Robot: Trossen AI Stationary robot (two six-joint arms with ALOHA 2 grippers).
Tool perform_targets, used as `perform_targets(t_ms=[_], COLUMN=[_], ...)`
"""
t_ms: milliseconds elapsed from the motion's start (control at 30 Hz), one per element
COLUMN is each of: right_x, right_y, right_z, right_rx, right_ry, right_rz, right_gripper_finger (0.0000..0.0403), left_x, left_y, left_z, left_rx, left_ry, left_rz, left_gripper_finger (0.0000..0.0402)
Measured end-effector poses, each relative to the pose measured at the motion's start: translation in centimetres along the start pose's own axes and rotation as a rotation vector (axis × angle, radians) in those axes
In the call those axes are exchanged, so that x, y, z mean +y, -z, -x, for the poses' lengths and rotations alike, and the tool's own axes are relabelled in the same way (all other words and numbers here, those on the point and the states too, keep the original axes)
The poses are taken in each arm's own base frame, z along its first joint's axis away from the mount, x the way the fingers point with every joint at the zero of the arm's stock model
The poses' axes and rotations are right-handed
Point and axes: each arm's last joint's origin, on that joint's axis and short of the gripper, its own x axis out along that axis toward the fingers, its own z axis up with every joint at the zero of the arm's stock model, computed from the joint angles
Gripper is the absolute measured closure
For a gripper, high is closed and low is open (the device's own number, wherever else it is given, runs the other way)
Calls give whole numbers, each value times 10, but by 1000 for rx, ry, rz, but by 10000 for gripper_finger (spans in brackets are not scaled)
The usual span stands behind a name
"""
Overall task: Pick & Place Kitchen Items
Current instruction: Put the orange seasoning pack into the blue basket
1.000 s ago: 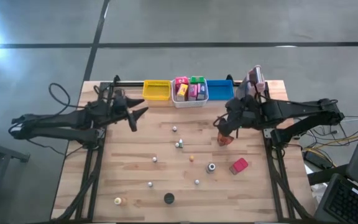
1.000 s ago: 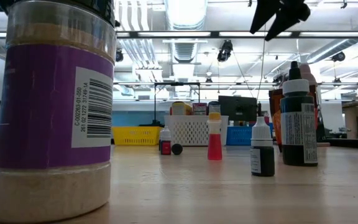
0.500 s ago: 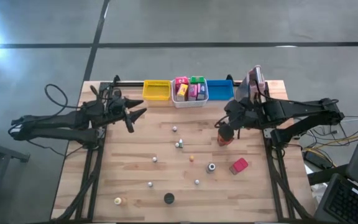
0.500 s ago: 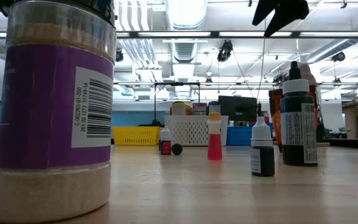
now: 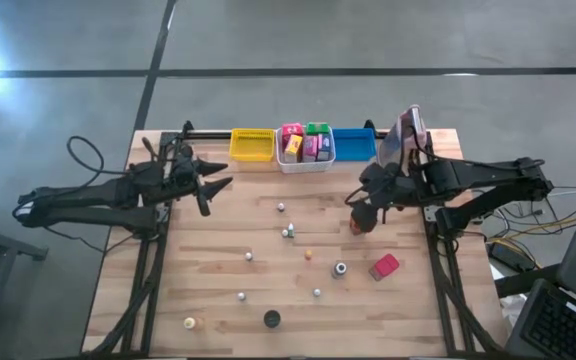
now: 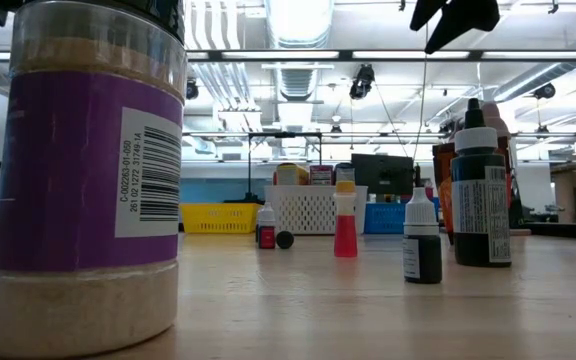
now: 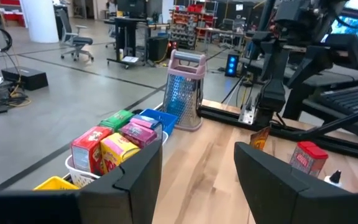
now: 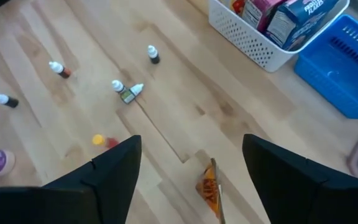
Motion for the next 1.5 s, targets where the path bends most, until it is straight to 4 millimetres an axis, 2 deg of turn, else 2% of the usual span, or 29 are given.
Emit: perform_targets(t_ms=[500, 900, 1167, 1500], right_x=[4, 27, 36, 31], right_y=[4, -1, -16, -9], right_z=[-3, -33, -22, -22], right_rx=[103, 206, 254, 395], right_ry=[-67, -55, -14, 22], right_rz=[-98, -33, -18, -95], right_gripper_finger=[161, 159, 146, 159], left_x=[0, 0, 0, 1], left_y=[2, 9, 11, 14], left_z=[-2, -4, -4, -4], left_rx=[17, 85, 106, 134], left_ry=[-3, -9, -10, -12], left_rz=[-84, -109, -113, -121], left_gripper_finger=[195, 195, 195, 195])
